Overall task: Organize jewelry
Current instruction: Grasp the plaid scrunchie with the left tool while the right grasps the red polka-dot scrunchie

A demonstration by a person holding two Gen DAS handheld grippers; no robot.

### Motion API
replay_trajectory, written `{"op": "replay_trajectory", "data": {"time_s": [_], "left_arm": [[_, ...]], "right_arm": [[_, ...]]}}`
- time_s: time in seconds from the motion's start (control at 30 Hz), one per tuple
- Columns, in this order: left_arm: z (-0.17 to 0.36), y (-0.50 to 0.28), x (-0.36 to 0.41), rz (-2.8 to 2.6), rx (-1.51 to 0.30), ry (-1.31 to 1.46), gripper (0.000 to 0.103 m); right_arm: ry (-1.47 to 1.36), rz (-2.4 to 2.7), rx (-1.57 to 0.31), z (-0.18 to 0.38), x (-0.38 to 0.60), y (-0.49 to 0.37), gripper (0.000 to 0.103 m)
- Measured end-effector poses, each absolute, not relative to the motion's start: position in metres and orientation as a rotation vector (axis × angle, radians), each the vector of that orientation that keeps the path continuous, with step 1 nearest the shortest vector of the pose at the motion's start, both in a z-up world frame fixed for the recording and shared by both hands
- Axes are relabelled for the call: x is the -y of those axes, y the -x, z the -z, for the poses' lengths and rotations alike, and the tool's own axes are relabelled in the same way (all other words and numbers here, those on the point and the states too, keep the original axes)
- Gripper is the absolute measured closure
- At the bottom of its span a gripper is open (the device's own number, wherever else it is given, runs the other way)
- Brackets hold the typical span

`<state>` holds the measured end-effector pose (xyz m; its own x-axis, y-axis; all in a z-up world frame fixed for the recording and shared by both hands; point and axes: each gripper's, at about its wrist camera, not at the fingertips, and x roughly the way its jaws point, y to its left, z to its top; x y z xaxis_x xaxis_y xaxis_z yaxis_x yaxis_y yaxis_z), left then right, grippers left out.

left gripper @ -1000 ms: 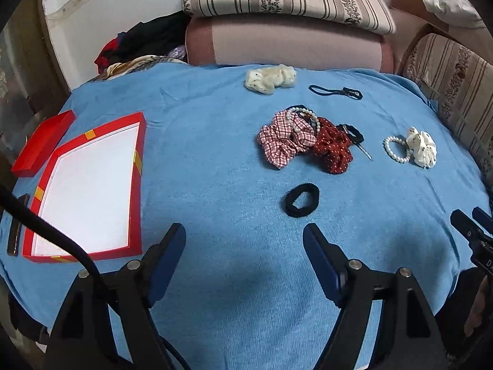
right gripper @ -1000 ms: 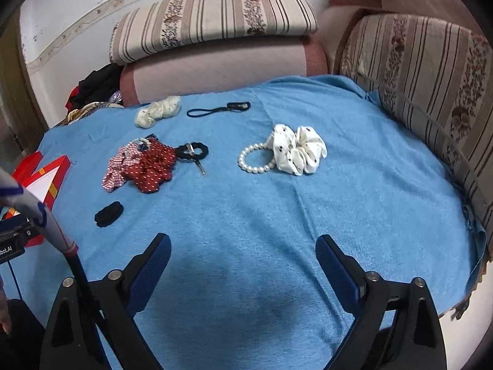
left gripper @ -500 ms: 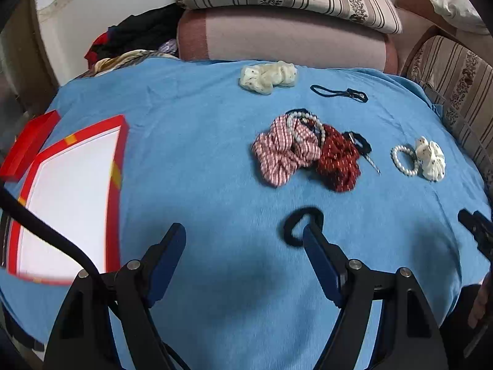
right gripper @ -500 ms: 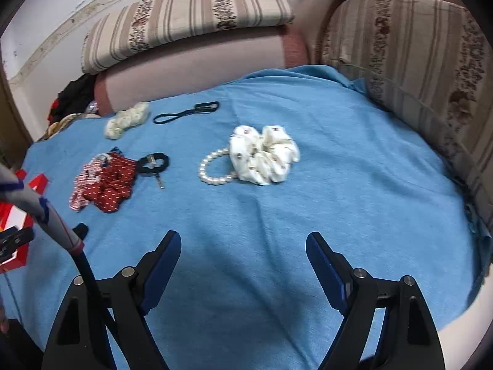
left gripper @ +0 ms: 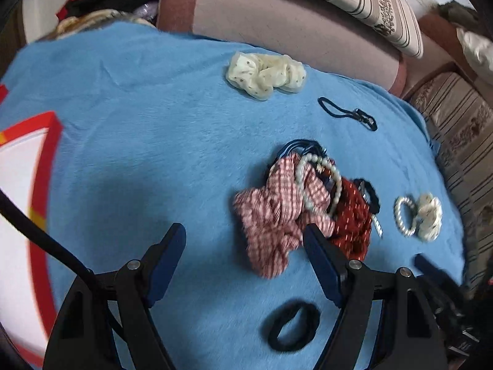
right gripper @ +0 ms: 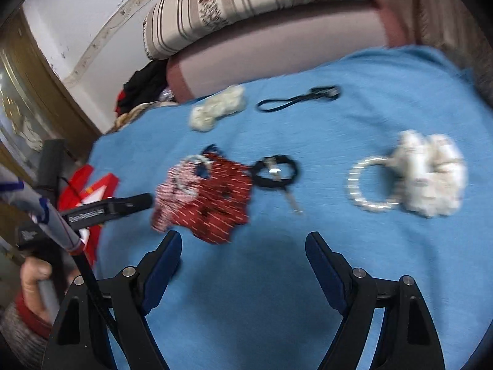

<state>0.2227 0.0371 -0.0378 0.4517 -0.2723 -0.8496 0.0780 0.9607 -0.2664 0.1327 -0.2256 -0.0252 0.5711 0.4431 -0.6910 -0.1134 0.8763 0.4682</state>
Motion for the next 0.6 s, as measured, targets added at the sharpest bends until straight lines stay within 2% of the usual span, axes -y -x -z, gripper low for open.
{"op": "replay_trajectory", "data": {"time_s": [0.1,0.17,0.23,0.27,0.3,0.37,0.5,0.6], "left_arm": [[0.044,-0.233,-0.033,0.280,-1.096,0.223,0.030],[0.049,-0.238,-0.028,0.313,-1.116,0.233,0.045],[0.056,-0.242,-0.021,0.341,-1.155,0.241,0.084],[0.059,-0.242,-0.019,0.340,-1.169,0.239,0.089],[0.061,-0.241,-0.018,0.333,-1.173,0.233,0.092],[0.057,-0.234,-0.019,0.316,-1.161,0.216,0.094],[0.028,-0.211,-0.029,0.296,-1.107,0.198,0.094],[0.005,-0.193,-0.037,0.280,-1.060,0.173,0.094]], "right_arm": [[-0.468,-0.371,-0.935,0.037,0.217,-0.151,0.019],[-0.497,-0.376,-0.946,0.042,0.214,-0.159,0.021],[-0.503,-0.374,-0.969,0.049,0.205,-0.165,0.028],[-0.497,-0.373,-0.983,0.051,0.203,-0.167,0.040],[-0.486,-0.378,-1.003,0.055,0.199,-0.169,0.061],[-0.491,-0.389,-1.026,0.057,0.198,-0.169,0.082],[-0.466,-0.392,-0.985,0.040,0.204,-0.154,0.098],[-0.441,-0.393,-0.951,0.022,0.208,-0.137,0.101]]}}
